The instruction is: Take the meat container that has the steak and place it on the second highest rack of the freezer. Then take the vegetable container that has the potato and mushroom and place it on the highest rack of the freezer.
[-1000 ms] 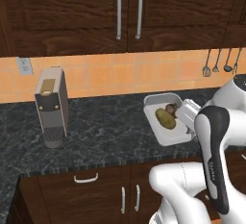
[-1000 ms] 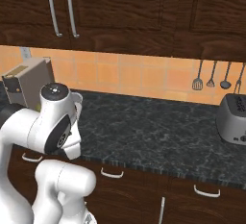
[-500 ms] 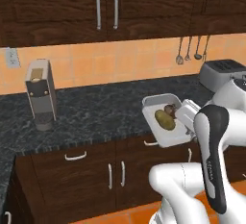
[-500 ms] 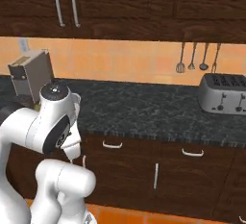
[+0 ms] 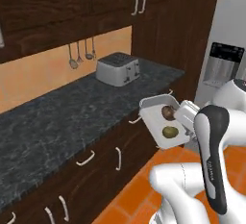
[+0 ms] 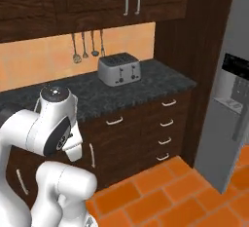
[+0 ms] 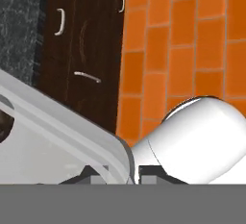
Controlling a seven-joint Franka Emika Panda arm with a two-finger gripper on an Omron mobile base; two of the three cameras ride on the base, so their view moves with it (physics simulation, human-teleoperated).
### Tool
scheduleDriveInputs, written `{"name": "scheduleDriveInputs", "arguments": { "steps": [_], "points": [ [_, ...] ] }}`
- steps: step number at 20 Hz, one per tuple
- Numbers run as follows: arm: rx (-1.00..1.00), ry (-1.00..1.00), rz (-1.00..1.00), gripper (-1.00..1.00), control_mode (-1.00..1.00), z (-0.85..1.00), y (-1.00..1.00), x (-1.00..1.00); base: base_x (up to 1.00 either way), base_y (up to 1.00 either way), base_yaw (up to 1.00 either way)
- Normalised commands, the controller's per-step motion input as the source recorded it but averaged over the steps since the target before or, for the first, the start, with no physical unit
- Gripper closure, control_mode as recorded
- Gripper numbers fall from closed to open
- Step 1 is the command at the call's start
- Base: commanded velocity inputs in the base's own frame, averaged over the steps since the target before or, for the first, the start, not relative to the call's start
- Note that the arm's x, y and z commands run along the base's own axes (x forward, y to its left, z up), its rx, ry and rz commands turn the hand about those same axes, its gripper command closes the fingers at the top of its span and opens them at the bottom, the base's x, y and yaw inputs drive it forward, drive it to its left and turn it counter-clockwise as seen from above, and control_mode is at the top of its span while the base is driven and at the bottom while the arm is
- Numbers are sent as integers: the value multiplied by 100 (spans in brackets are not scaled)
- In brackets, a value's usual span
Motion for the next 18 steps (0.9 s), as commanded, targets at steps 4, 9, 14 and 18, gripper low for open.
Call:
{"name": "scheduleDriveInputs", "arguments": {
  "steps": [4, 9, 14, 18],
  "points": [
    [0, 0, 0, 100, 100, 0, 0, 0, 0, 3, -100],
    [0, 0, 0, 100, 100, 0, 0, 0, 0, 1, -100],
    [0, 0, 0, 100, 100, 0, 0, 0, 54, -19, -62],
    [0, 0, 0, 100, 100, 0, 0, 0, 100, -40, -22]
  ]
}}
